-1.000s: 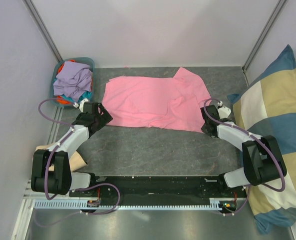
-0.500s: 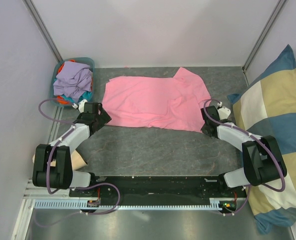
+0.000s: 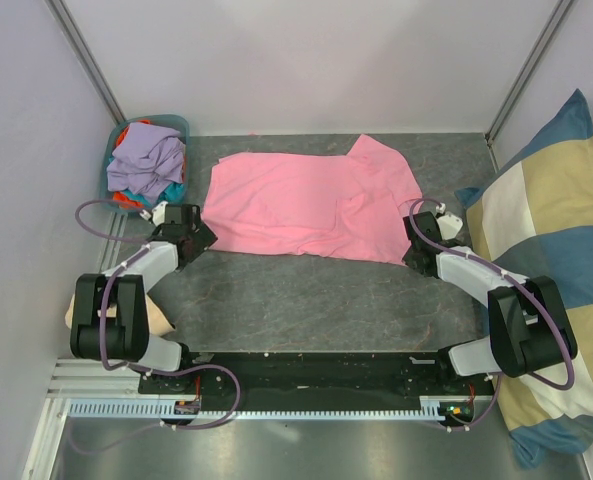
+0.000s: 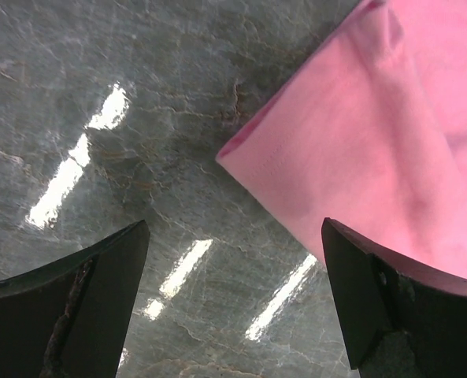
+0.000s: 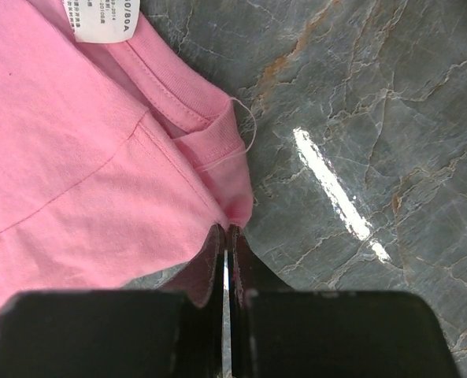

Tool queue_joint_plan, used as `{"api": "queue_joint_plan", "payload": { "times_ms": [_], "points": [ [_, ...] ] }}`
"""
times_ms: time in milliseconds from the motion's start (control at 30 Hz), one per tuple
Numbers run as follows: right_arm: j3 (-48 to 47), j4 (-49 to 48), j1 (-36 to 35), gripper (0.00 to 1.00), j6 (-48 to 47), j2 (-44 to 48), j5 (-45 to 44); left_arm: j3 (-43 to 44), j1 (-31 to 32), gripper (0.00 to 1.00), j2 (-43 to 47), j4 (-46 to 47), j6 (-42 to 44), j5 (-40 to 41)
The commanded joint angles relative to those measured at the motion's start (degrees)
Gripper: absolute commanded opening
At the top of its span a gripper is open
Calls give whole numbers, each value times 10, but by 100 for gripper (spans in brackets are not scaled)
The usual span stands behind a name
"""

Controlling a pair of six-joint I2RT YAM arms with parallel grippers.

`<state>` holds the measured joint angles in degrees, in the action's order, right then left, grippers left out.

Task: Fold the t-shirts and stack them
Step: Fold the tshirt

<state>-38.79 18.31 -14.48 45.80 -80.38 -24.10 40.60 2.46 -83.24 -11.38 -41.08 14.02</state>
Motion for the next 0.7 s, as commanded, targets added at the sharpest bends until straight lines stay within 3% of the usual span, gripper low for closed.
{"api": "queue_joint_plan", "payload": {
  "times_ms": [0,200,433,500,533,567,633,667],
  "points": [
    [6,4,1,0,-6,15,0,31,-12,96,-10,32,-15,23],
    [5,4,1,0,-8,11,3,55,-15,92,-38,35,-17,21],
    [4,3,1,0,-9,13,3,65,-15,80,-56,36,-19,15],
    [5,4,1,0,-9,12,3,65,-15,73,-59,37,-19,16],
    [5,4,2,0,-9,12,4,65,-15,64,-61,38,-19,19],
    [5,4,2,0,-9,11,5,65,-15,62,-64,38,-19,21],
    [5,3,1,0,-9,12,5,66,-15,43,-70,39,-20,23],
    [5,4,1,0,-10,12,5,66,-15,42,-71,39,-22,24]
  ]
}}
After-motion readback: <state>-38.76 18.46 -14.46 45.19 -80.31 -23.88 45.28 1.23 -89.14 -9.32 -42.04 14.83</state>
